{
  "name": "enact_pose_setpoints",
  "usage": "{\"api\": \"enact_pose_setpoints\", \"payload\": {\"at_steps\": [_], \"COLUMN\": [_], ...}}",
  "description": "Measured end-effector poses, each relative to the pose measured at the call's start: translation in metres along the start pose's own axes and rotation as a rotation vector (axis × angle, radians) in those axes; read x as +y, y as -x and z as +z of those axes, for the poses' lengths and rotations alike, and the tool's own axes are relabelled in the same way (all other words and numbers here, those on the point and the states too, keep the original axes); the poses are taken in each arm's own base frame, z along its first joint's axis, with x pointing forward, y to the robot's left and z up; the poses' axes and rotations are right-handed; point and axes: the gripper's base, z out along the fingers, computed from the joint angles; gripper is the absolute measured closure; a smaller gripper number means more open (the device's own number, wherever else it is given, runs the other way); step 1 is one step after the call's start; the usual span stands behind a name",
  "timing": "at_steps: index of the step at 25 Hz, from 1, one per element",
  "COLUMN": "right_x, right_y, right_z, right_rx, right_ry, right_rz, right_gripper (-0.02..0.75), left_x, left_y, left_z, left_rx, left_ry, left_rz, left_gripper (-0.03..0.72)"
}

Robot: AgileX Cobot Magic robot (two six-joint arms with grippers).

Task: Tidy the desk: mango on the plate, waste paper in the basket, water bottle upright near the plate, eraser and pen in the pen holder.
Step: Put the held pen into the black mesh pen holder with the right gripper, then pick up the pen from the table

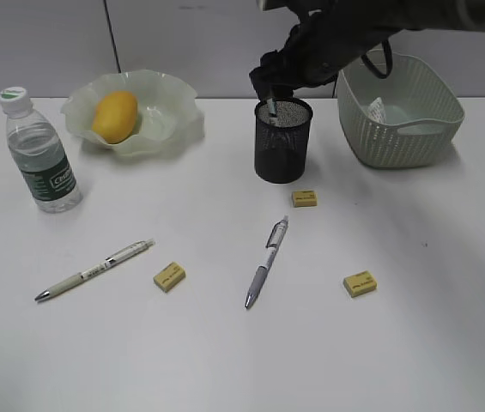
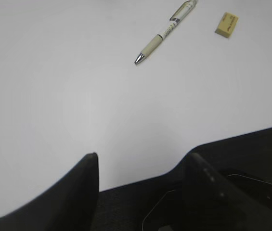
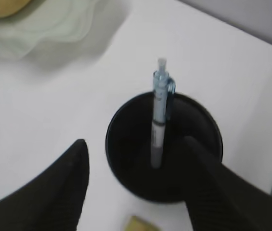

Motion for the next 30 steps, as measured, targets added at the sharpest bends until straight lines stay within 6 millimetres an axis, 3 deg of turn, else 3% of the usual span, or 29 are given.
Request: {"api": "enact_pose_setpoints", "payload": {"at_steps": [4,12,19,22,26,30], "right_x": [0.004,0.011,0.005,0.007,0.011,0.017], "right_y": [0.000,-0.030,-0.027,-0.014,-0.003,-0.017], "right_z": [-0.027,-0.060,-0.078,-0.104,-0.161,-0.218], "right_rx": [0.158,0.608,0.647,0.583,0.480,0.424], "right_ry": [0.037,0.121,0.014,-0.002,-0.016,-0.020], "right_rz": [-0.038,-0.063,0.020,0.048,0.079,0.084], "right_gripper": [0.267,0.265,0.268,0.275,0.281,0.281], "left_x": [0.000,0.000,0.000,0.000,0.000,0.000], "left_y": [0.000,0.000,0.000,0.000,0.000,0.000], "left_z": [0.000,0.000,0.000,0.000,0.000,0.000], "left_rx": [0.000,0.000,0.000,0.000,0.000,0.000], "left_ry": [0.000,0.000,0.000,0.000,0.001,0.001], "left_rz": [0.000,0.000,0.000,0.000,0.000,0.000], "left_gripper": [0.261,0.261,0.261,0.262,0.263,0.263]}}
